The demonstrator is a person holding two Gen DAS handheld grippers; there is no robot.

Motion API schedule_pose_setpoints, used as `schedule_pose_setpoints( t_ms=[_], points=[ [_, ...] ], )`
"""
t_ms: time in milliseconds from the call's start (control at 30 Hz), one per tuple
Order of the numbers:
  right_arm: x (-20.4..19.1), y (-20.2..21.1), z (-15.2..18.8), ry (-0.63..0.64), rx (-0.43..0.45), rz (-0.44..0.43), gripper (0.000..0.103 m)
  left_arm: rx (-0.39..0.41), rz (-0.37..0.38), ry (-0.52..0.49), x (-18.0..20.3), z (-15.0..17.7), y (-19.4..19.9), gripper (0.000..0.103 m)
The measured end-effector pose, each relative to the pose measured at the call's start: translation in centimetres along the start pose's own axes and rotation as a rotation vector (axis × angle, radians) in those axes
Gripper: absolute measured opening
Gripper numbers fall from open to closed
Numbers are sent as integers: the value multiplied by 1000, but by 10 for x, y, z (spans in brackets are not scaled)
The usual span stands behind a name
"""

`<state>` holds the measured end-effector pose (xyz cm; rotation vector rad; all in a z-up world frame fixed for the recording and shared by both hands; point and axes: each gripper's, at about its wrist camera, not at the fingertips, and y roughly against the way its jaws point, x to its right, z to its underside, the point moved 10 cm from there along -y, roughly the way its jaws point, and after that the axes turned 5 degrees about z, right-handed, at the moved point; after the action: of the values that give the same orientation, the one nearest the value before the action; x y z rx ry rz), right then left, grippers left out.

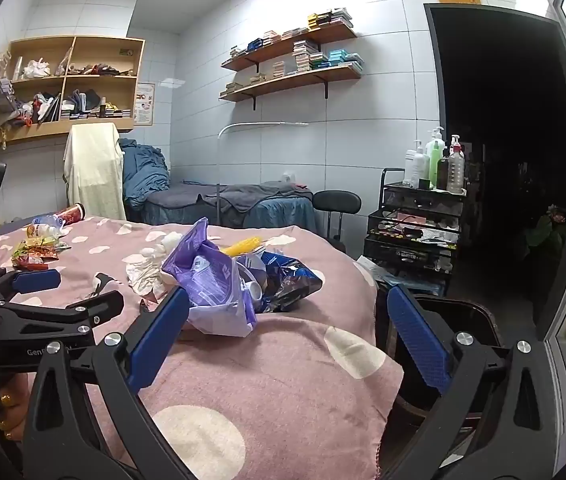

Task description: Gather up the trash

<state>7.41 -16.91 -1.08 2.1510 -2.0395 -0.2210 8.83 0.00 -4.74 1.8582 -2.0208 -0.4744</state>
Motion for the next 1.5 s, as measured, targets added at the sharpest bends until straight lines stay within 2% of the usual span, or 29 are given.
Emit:
schedule_pose_setpoints(
  t_ms=[1500],
  points=[
    [-6, 7, 2, 3, -1, -9, 98, 2, 21, 0, 4, 1, 0, 98]
  ],
)
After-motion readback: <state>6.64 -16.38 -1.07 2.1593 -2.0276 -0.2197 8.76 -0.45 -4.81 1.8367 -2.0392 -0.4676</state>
